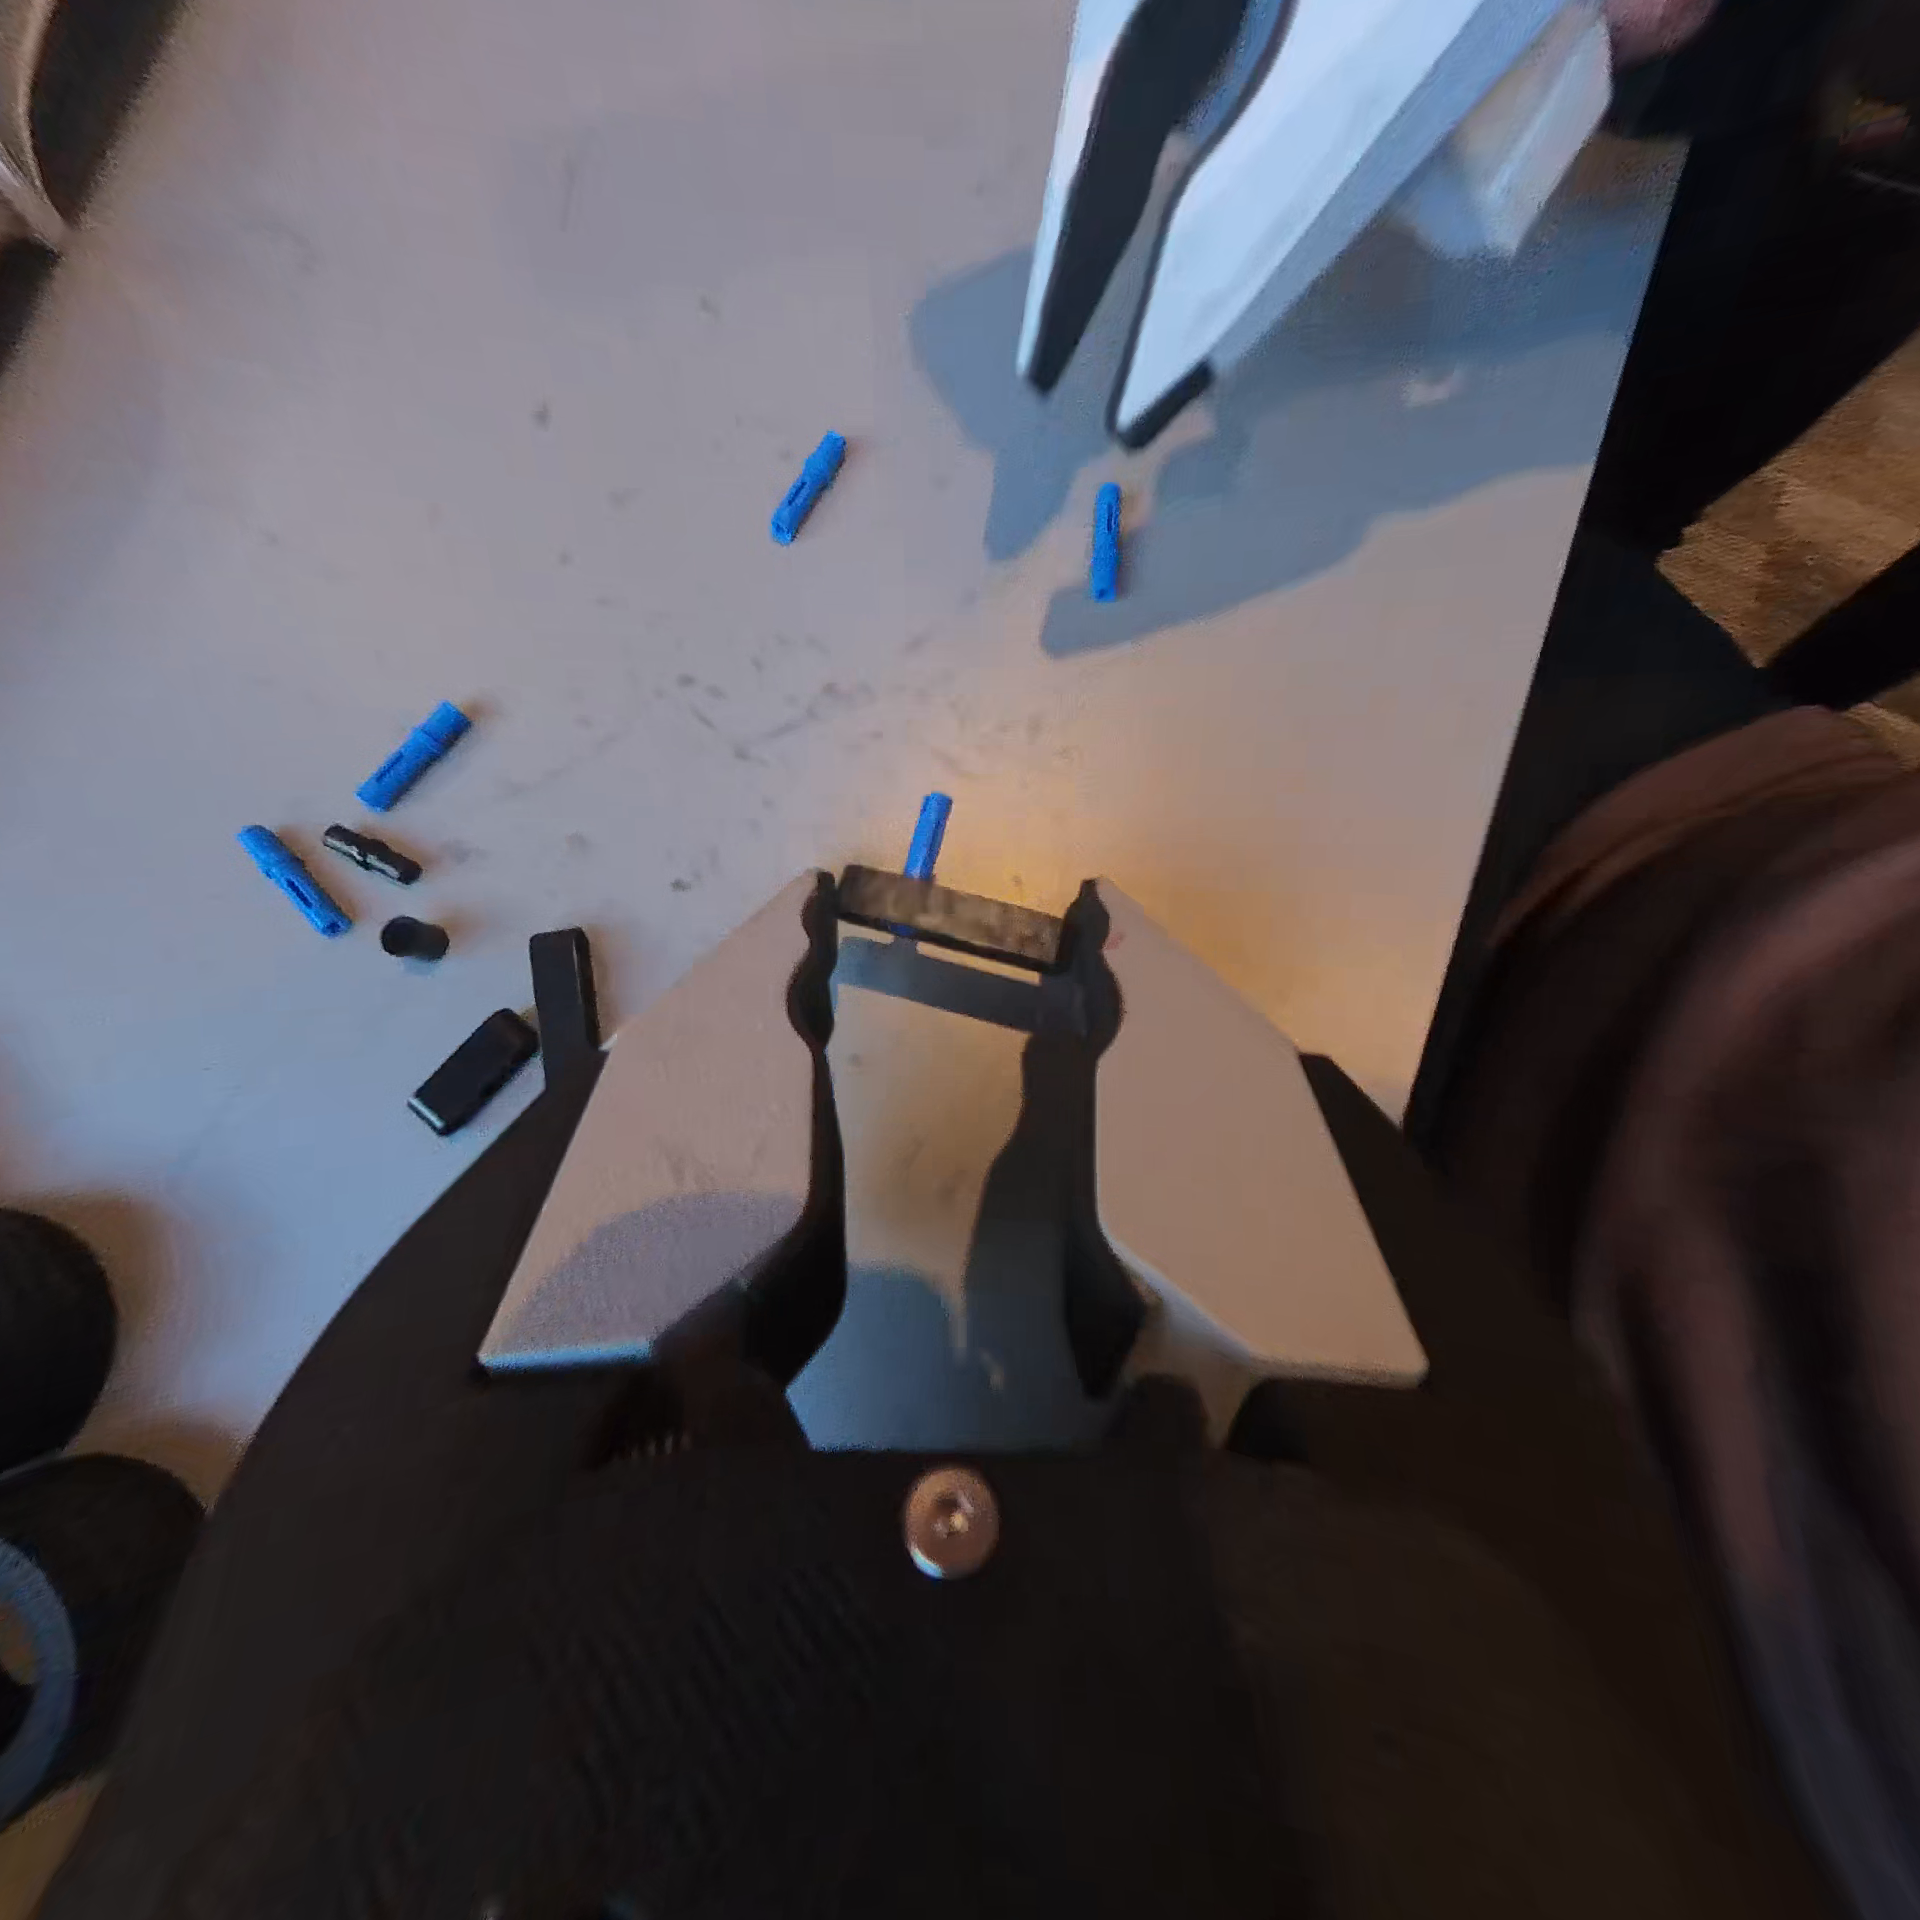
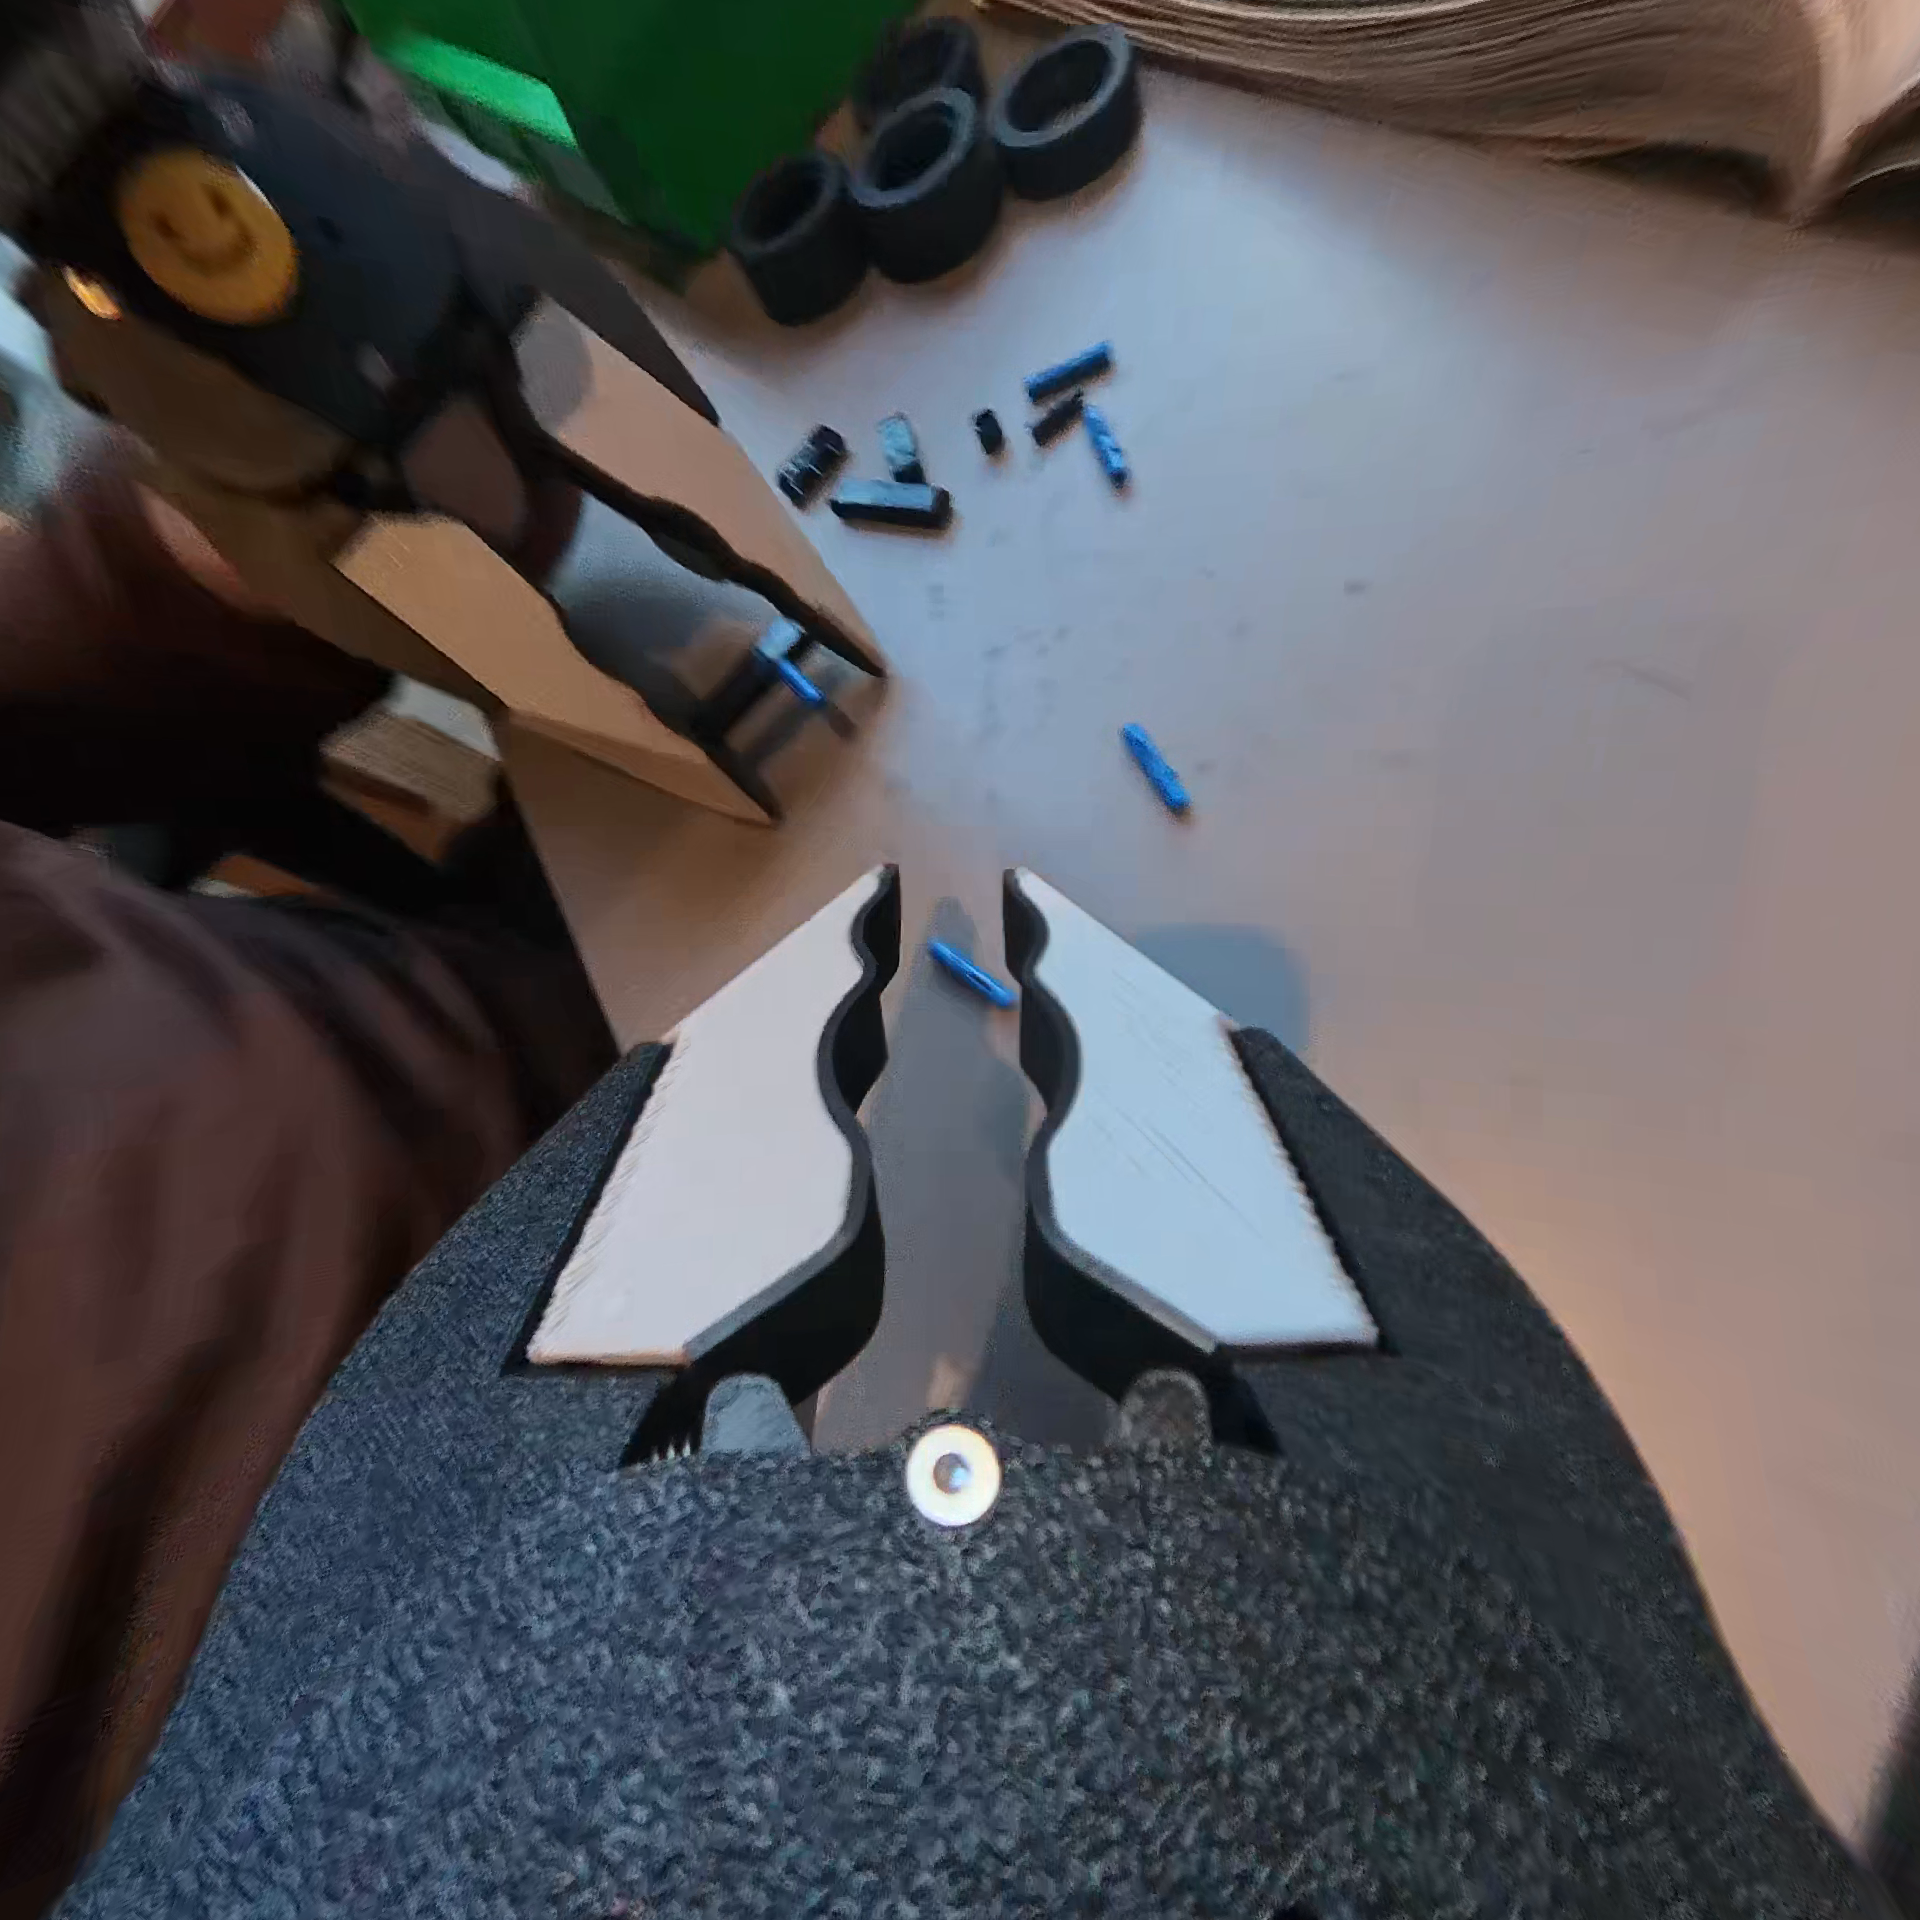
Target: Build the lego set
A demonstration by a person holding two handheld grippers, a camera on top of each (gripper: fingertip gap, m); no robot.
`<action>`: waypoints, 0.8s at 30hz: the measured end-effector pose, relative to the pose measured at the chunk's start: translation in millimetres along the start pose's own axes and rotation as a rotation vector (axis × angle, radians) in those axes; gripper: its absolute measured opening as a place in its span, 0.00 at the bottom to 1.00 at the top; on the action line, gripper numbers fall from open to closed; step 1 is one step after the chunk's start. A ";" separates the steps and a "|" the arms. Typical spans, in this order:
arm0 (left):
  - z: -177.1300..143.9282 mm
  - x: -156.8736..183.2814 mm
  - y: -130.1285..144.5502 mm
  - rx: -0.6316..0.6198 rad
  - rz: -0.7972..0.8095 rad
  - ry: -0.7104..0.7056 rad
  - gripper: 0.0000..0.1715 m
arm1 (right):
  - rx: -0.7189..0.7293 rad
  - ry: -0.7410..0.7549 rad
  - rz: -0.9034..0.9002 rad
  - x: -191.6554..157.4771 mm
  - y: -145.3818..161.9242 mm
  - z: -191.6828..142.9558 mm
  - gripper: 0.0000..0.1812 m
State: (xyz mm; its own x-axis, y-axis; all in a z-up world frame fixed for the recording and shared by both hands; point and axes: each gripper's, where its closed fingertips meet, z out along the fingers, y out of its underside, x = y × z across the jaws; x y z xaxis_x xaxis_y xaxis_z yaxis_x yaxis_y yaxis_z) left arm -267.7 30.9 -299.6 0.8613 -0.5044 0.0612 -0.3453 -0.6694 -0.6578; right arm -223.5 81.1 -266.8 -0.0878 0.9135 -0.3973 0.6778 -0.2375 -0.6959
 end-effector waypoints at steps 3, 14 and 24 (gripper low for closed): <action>-1.6 2.2 0.1 -0.038 -0.038 0.037 0.27 | -0.075 0.085 -0.112 13.5 10.8 -13.9 0.10; -7.4 9.5 6.8 -0.073 0.019 0.101 0.30 | -0.225 0.135 -0.387 14.9 36.3 3.8 0.13; -27.9 -5.9 24.4 -0.120 0.097 0.042 0.26 | -0.158 0.061 -0.397 -9.5 23.6 6.8 0.12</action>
State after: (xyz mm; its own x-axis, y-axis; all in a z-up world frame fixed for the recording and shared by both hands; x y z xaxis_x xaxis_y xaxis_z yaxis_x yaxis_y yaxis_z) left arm -291.6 2.3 -295.1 0.8064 -0.5904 0.0344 -0.4706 -0.6757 -0.5674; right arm -211.7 64.6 -283.5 -0.3236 0.9430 -0.0778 0.7041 0.1851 -0.6855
